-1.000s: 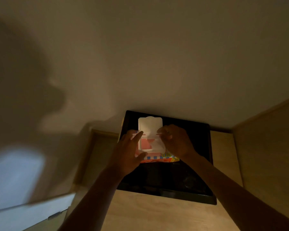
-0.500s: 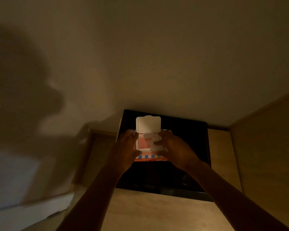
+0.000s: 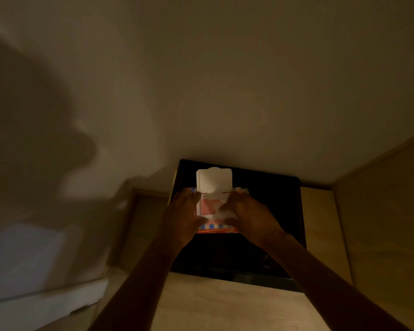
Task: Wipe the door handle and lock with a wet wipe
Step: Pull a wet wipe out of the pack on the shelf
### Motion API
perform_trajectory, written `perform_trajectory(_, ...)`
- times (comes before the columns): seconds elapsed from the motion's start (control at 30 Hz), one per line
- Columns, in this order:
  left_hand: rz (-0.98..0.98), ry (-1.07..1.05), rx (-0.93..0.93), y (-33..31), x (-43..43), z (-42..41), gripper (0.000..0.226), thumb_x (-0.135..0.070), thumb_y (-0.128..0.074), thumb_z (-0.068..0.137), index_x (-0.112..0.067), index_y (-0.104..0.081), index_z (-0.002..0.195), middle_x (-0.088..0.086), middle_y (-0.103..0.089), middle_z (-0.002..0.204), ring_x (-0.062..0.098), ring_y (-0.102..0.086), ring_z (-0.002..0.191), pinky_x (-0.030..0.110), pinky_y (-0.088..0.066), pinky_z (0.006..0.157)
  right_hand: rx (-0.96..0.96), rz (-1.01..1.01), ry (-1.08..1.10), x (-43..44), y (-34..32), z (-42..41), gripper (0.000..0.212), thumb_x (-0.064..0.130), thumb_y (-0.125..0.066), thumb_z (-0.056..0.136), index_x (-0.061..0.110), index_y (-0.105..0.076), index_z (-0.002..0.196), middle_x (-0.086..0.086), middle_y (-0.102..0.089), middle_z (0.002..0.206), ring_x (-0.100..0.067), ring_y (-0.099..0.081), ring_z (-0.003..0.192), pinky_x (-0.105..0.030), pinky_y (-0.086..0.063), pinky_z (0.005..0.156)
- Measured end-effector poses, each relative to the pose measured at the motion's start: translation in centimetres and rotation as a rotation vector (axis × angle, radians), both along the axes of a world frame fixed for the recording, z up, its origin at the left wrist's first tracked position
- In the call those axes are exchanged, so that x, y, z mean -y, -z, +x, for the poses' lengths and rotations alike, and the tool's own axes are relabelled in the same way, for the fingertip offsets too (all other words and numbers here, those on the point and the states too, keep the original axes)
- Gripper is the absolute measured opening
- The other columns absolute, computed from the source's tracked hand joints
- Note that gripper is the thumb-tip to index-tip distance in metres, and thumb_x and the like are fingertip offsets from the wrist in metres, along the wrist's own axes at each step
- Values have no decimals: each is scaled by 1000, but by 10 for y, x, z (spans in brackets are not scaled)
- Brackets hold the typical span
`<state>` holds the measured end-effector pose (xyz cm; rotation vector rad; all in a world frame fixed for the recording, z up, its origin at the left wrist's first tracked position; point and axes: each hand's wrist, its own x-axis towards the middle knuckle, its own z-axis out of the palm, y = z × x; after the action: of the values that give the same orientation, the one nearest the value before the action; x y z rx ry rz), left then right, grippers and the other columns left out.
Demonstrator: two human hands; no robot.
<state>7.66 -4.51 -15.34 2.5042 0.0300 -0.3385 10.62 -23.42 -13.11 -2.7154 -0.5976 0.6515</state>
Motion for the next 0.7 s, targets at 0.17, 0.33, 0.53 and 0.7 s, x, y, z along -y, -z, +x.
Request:
perform_trajectory(0.17, 7, 1, -1, 2, 0, 1, 66, -27, -72, 83, -14, -43, 141, 4, -41, 142, 21, -43, 129, 39, -49, 100, 22, -98, -123, -2, -2, 6, 25, 22, -52, 95, 17, -66, 115, -6, -54, 128, -22, -47, 118, -41, -48, 93)
perform_trajectory(0.33, 15, -6, 24, 3, 0, 3, 70, -36, -72, 81, -22, -41, 142, 0, -41, 141, 20, -43, 129, 39, -49, 100, 7, -2, 43, -7, -5, 10, 20, 21, -52, 93, 20, -71, 99, -4, -61, 117, -19, -59, 101, -34, -52, 83)
perform_trajectory(0.53, -13, -5, 54, 4, 1, 3, 68, -32, -75, 79, -24, -46, 139, 2, -43, 139, 20, -43, 129, 40, -50, 98, 45, 195, 258, -6, -6, 6, 12, 21, -51, 95, 24, -63, 94, 4, -67, 103, -13, -62, 89, -31, -55, 75)
perform_trajectory(0.7, 46, 17, 51, 1, 2, 3, 66, -36, -74, 79, -28, -47, 138, 1, -43, 138, 20, -44, 128, 37, -48, 98, 102, 242, 257, -7, -13, 4, 12, 23, -50, 96, 26, -60, 90, 6, -67, 99, -11, -62, 87, -29, -55, 70)
